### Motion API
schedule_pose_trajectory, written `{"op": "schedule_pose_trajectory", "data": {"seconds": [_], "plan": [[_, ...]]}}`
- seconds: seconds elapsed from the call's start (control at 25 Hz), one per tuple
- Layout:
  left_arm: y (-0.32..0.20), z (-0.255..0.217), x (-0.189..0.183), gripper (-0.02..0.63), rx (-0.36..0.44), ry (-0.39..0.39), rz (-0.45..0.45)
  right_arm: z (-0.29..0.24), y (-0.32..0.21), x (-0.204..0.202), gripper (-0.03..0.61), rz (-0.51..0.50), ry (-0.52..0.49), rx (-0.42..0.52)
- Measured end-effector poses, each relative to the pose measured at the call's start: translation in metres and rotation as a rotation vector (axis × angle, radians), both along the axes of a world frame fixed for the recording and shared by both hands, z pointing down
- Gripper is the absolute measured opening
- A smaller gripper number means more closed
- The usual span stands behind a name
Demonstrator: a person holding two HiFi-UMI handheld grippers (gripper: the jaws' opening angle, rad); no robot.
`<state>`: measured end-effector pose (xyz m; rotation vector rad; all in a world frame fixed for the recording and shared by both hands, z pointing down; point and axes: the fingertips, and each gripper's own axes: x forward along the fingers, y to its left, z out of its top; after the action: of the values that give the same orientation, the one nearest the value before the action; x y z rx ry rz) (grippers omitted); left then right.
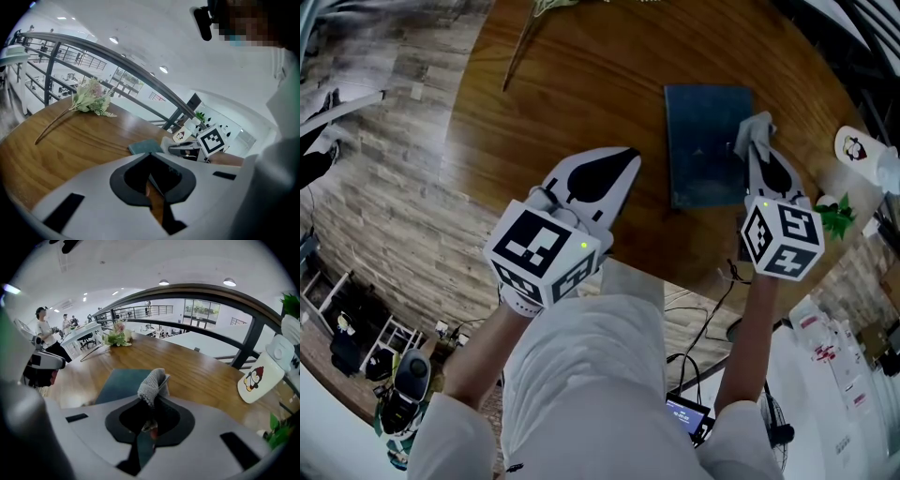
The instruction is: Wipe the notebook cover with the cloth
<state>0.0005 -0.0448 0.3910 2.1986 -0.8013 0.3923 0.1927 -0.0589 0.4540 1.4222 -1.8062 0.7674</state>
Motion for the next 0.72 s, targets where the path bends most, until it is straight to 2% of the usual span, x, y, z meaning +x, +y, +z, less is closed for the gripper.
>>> {"op": "schedule_pose_trajectory", "data": {"seconds": [0.12, 0.28, 0.72], "plan": [[0.001, 0.0, 0.001, 0.018, 0.0, -0.001, 0.003, 0.014, 0.003, 0.006, 0.032, 0.005, 0.029, -0.041], [-0.001, -0.001, 0.002, 0.018, 0.002, 0.0, 0.004, 0.017, 0.002, -0.001, 0.032, -0.012, 0.042, -0.051], [-0.002, -0.003, 0.0, 0.018, 0.004, 0.006, -0.003, 0.022, 0.012, -0.081, 0.032, -0.159, -0.055, -0.09]]}}
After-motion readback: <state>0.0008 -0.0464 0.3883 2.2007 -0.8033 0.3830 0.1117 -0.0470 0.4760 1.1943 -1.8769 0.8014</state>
